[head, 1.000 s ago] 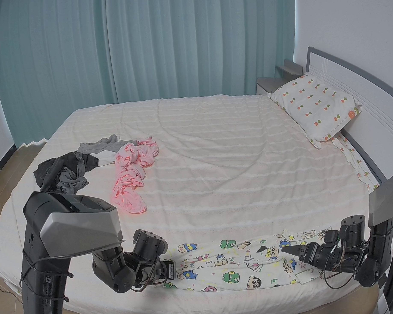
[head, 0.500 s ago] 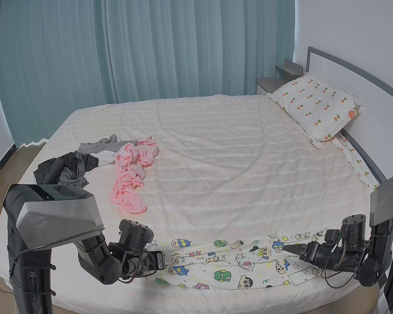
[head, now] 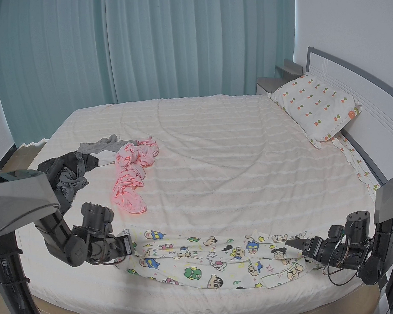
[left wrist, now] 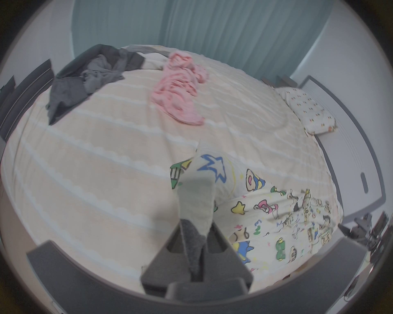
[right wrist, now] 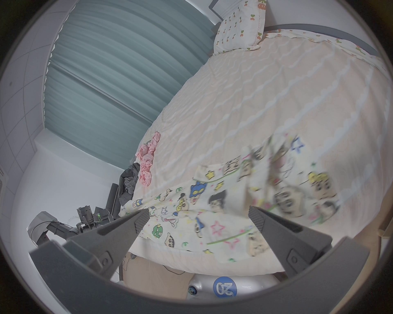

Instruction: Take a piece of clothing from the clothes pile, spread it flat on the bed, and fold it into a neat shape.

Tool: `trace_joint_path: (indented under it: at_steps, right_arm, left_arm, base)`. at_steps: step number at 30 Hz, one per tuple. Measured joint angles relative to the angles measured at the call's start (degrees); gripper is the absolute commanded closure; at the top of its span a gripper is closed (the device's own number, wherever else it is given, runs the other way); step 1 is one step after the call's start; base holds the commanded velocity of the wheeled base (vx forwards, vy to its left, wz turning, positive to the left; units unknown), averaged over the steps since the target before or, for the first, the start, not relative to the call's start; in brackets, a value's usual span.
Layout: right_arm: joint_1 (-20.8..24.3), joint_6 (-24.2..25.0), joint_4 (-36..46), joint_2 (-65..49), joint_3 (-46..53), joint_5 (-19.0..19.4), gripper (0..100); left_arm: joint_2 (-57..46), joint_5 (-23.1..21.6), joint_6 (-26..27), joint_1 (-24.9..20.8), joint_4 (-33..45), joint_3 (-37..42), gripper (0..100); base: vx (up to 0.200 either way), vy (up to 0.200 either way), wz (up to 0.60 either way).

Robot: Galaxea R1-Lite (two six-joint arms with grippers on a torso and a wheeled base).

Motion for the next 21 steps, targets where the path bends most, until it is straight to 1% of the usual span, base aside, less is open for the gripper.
trace_joint_path:
  at_steps: [9,13,14,17,19,21]
  right_arm:
    - [-1.0,0.2,0.0,-0.5,-0.3,0.1,0]
    - [-1.3,0.3,0.0,-0.5,-0.5,0.2,0]
    - [-1.3,0.3,0.0,-0.5,-0.6,0.2,0]
    - [-1.4,0.3,0.0,-0.5,-0.6,0.2,0]
    - [-1.4,0.4,0.0,-0.5,-0.7,0.2,0]
    - [-1.4,0.4,0.0,-0.5,-0.7,0.2,0]
  left_arm:
    - [-4.9,-3.4,4.9,12.4,4.4,0.0,100]
    - [-7.4,-4.3,7.4,18.2,8.2,-1.1,100]
    - [-7.7,-4.3,7.6,18.8,9.0,-1.4,100]
    - [-9.6,-4.6,8.0,20.4,14.8,-3.5,100]
    - [-11.3,-4.7,8.1,20.9,19.0,-5.2,100]
    - [-12.6,-4.5,8.0,20.4,21.3,-6.3,100]
  base:
    - [0.000,0.000,0.00]
    - [0.000,0.000,0.00]
    - [0.000,0.000,0.00]
    - [0.000,0.000,0.00]
    - [0.000,0.000,0.00]
    - [0.000,0.000,0.00]
